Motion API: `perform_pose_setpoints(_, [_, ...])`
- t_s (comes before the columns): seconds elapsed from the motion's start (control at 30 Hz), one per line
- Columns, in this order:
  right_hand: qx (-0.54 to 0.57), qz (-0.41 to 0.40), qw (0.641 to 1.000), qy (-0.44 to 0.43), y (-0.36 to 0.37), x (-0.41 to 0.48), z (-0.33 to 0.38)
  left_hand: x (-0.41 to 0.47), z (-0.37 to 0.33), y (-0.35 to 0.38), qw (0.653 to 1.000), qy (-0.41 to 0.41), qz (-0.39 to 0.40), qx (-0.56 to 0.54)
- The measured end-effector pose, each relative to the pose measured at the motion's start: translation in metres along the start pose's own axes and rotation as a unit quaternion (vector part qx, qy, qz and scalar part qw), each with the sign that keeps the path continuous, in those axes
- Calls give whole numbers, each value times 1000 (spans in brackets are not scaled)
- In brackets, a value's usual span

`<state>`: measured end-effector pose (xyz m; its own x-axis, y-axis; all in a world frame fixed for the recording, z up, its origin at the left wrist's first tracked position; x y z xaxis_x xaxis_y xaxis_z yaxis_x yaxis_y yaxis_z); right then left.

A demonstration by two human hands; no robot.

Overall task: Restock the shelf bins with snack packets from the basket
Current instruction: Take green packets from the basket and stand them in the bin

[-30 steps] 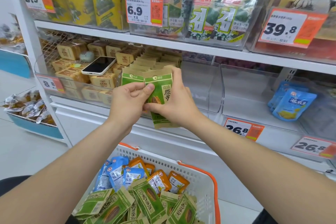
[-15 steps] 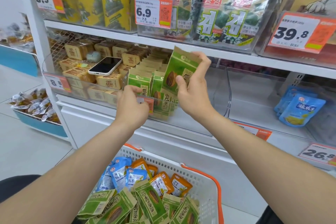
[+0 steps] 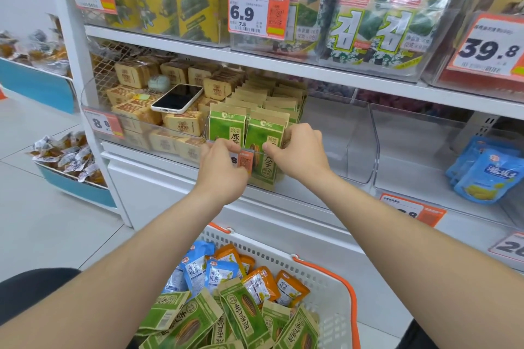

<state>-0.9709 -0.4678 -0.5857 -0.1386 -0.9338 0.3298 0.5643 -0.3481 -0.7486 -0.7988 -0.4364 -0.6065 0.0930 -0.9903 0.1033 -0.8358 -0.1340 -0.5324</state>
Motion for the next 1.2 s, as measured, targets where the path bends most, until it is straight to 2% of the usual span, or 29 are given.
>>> perform_pose_setpoints(0.1, [-67,38,997,31,-6,3,-2,3,5,0,1000,5,8,25])
perform_pose_setpoints(0.2, [-141,17,990,25,-21,-2,3,6,11,1,999,9,20,45])
perform_pose_setpoints(0.27, [-173,-19,985,-15,-27,-10,13,6,12,2,996,28,28,76])
perform_pose_setpoints(0.33, [-195,-43,976,-90,-26,-19,23,5,14,4,989,57,49,125])
perform_pose_setpoints(0.4, [-215,-23,962,-168,-19,-32,33,5,18,7,973,90,86,197])
perform_pose_setpoints(0.5, [-233,73,941,-236,-3,-52,38,5,33,13,926,105,168,322])
perform_pose_setpoints(0.57, [-260,172,918,-247,12,-65,30,2,50,16,871,86,234,423])
perform_pose_setpoints(0.7, [-308,388,837,-232,58,-86,1,-1,86,17,762,31,354,542])
perform_pose_setpoints(0.77, [-329,447,801,-225,81,-95,-12,-3,96,15,732,13,382,564])
perform_pose_setpoints(0.87, [-356,475,770,-235,108,-100,-21,-5,102,17,725,15,388,568])
perform_pose_setpoints(1.0, [-360,482,759,-247,142,-99,-33,-6,97,21,739,21,374,560])
perform_pose_setpoints(1.2, [-360,523,729,-254,195,-110,-50,-2,96,25,734,41,373,566])
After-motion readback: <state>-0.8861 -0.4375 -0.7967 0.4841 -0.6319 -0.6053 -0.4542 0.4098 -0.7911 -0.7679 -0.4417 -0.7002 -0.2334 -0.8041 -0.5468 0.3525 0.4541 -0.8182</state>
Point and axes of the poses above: each hand's wrist, its own x-axis towards the middle knuckle, its own y-axis out of the palm, z = x × y, the point moved 3 cm from there along x, towards the middle knuckle, and after that the axes turned 1 degree about x, right-handed, at the moved point
